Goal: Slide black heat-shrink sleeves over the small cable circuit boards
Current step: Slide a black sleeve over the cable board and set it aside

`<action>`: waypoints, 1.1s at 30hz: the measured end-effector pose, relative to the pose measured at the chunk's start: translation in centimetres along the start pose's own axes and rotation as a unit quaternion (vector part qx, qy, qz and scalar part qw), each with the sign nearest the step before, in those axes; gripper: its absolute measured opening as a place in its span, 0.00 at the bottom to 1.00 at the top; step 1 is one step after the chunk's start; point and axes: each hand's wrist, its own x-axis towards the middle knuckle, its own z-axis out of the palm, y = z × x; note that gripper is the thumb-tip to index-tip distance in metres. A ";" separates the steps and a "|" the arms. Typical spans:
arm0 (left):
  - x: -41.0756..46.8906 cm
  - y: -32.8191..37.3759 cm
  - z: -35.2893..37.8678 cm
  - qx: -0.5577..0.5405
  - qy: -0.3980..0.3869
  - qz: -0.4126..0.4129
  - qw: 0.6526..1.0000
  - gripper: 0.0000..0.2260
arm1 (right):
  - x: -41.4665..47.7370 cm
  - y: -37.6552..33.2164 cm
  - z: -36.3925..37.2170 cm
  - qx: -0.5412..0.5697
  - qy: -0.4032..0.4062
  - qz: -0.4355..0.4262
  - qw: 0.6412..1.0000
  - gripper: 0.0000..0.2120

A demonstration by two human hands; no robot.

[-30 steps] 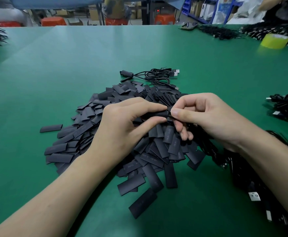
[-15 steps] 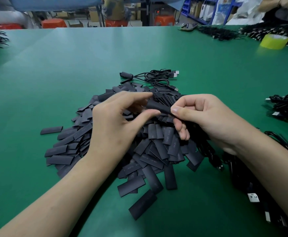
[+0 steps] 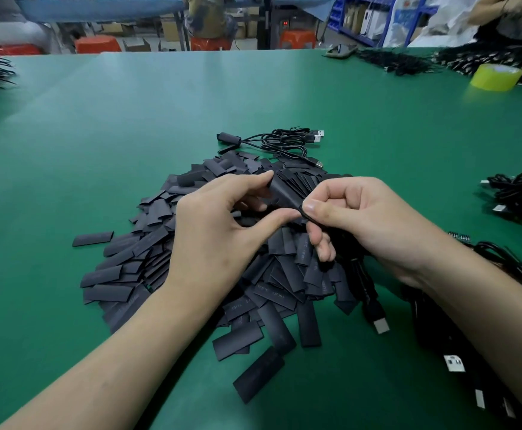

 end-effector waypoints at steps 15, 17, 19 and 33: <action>0.3 -0.3 0.0 -0.006 0.005 -0.028 1.000 0.20 | -0.4 -0.5 -0.8 0.004 -0.081 0.033 0.996 0.10; 0.3 -0.3 -0.1 0.004 -0.007 -0.014 1.000 0.23 | -0.3 -0.9 -1.1 0.017 -0.066 0.024 0.997 0.09; 0.3 -0.3 -0.2 0.010 -0.012 -0.010 1.000 0.26 | 0.0 -1.7 -2.0 0.029 -0.032 0.030 0.999 0.09; -0.2 -0.7 0.3 0.058 -0.101 0.018 0.993 0.18 | 17.5 -3.7 -2.4 -0.538 0.045 -0.014 0.841 0.16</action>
